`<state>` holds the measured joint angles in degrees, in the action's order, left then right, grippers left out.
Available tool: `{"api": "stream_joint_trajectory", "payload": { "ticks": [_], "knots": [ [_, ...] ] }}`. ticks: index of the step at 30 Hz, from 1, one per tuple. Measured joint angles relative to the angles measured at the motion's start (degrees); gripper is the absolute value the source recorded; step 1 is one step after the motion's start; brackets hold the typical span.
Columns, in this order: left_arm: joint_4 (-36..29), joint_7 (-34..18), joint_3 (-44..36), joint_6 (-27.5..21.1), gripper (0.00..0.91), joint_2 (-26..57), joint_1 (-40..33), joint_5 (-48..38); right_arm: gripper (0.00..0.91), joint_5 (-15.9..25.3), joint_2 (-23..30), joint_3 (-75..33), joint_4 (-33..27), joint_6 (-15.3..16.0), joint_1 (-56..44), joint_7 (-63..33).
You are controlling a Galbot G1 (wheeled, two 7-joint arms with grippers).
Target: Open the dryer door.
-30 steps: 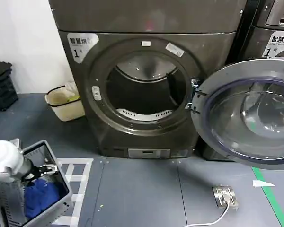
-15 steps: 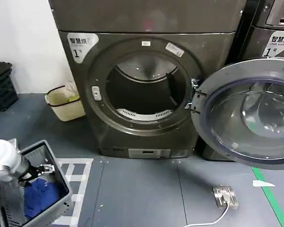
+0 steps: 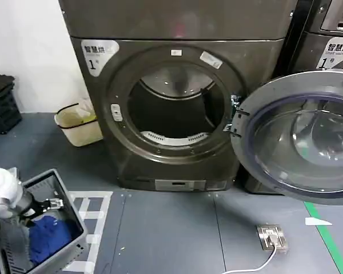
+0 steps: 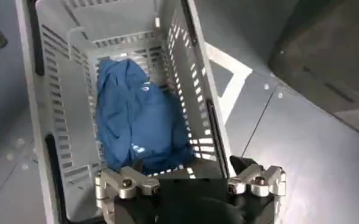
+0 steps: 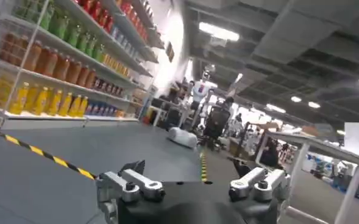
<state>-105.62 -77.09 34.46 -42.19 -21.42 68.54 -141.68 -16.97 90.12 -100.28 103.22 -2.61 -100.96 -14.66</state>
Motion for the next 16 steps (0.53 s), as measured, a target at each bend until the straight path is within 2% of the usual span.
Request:
{"api": "stream_joint_trajectory", "payload": {
  "ticks": [16],
  "knots": [
    [1.41,0.52,-0.12,0.0,0.907,0.09,-0.23,0.39,0.907,-0.54,-0.15,-0.48,-0.22,0.28,-0.01,-0.05]
  ]
}}
